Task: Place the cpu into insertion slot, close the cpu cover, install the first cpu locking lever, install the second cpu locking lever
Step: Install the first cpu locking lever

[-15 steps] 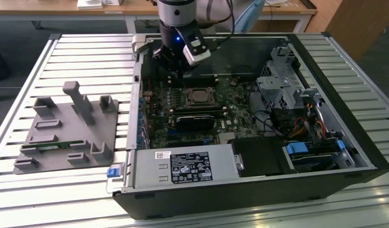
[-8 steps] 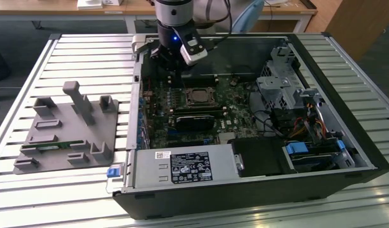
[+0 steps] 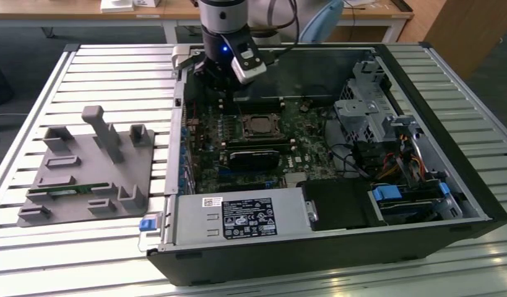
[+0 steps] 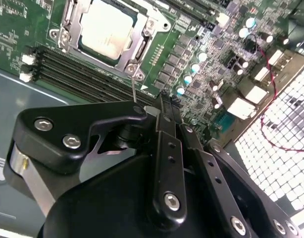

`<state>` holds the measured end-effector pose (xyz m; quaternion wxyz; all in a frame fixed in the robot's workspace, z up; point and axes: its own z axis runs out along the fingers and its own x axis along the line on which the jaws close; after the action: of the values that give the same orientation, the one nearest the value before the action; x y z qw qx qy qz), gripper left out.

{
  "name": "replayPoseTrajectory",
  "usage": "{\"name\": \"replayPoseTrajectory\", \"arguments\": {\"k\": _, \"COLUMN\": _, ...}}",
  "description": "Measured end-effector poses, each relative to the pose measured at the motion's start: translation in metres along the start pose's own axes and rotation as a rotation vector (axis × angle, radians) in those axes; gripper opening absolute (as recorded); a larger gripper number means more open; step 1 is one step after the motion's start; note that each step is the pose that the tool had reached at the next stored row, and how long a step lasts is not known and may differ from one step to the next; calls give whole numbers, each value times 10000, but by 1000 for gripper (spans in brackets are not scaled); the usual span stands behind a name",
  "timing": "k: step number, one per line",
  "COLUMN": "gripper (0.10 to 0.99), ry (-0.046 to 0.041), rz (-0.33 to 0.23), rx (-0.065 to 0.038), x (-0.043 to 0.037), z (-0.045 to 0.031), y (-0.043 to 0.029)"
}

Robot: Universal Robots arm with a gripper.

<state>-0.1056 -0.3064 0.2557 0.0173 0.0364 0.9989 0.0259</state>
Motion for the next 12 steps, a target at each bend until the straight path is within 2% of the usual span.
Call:
{"name": "replayPoseTrajectory", "arguments": {"k": 5, "gripper": 106, "ry": 1, "rz": -7, "rx": 1, "x": 10, "z": 20, "y": 89}}
{"name": "replayPoseTrajectory", "arguments": {"k": 6, "gripper": 106, "ry": 1, "rz": -23, "rx": 1, "x": 14, "z": 28, "y": 143}}
{"name": "replayPoseTrajectory", "arguments": {"k": 9, "gripper": 106, "ry": 2, "rz": -34, "rx": 0, "x": 3, "z": 32, "y": 155}}
{"name": "replayPoseTrajectory", "arguments": {"k": 12, "gripper": 106, "ry": 3, "rz": -34, "rx": 1, "x": -56, "z": 34, "y": 160}}
